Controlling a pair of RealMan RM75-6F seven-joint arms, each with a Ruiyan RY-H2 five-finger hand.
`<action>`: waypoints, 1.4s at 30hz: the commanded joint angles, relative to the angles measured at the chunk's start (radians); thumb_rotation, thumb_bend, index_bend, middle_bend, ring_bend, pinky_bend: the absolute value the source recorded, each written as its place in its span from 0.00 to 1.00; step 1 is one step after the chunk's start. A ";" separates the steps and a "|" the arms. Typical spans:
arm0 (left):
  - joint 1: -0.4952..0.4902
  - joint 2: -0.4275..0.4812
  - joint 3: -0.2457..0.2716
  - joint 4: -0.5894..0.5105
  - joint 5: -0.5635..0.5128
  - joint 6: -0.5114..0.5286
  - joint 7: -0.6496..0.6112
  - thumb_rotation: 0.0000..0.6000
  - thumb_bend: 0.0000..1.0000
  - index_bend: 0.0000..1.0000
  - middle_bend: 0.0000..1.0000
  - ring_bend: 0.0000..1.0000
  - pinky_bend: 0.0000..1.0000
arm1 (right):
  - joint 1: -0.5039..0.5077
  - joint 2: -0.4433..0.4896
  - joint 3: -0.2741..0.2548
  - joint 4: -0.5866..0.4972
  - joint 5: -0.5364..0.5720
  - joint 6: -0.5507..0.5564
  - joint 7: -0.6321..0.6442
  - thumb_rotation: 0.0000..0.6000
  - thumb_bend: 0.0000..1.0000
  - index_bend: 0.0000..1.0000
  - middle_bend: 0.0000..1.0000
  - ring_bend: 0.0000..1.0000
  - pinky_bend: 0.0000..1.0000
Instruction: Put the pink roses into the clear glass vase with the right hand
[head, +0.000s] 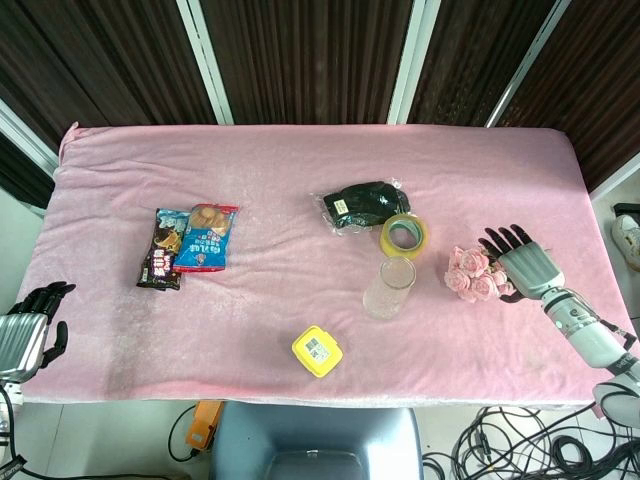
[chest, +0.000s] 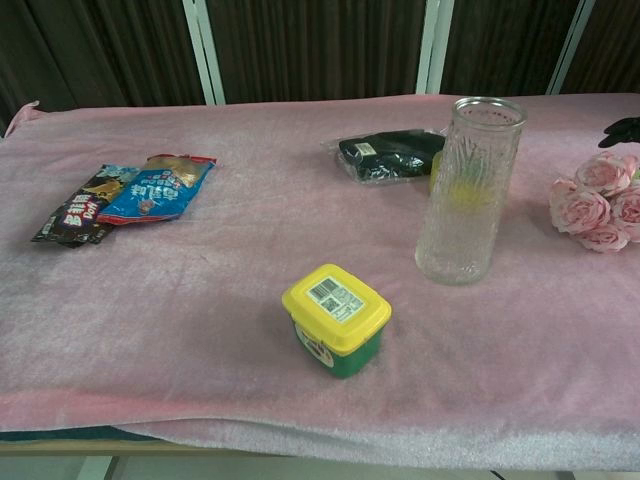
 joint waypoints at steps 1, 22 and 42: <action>0.002 0.001 -0.001 0.000 0.004 0.004 -0.004 1.00 0.64 0.19 0.15 0.16 0.37 | 0.003 -0.004 -0.004 0.002 0.001 0.000 0.006 1.00 0.07 0.02 0.00 0.00 0.10; 0.001 0.005 -0.001 0.003 0.018 0.005 -0.028 1.00 0.64 0.19 0.15 0.16 0.37 | 0.056 -0.106 -0.019 0.104 0.031 -0.080 0.031 1.00 0.07 0.08 0.09 0.03 0.17; 0.007 0.016 -0.005 0.008 0.020 0.012 -0.067 1.00 0.64 0.19 0.15 0.16 0.37 | 0.014 -0.294 0.002 0.385 0.085 -0.043 -0.034 1.00 0.20 0.82 0.63 0.57 0.64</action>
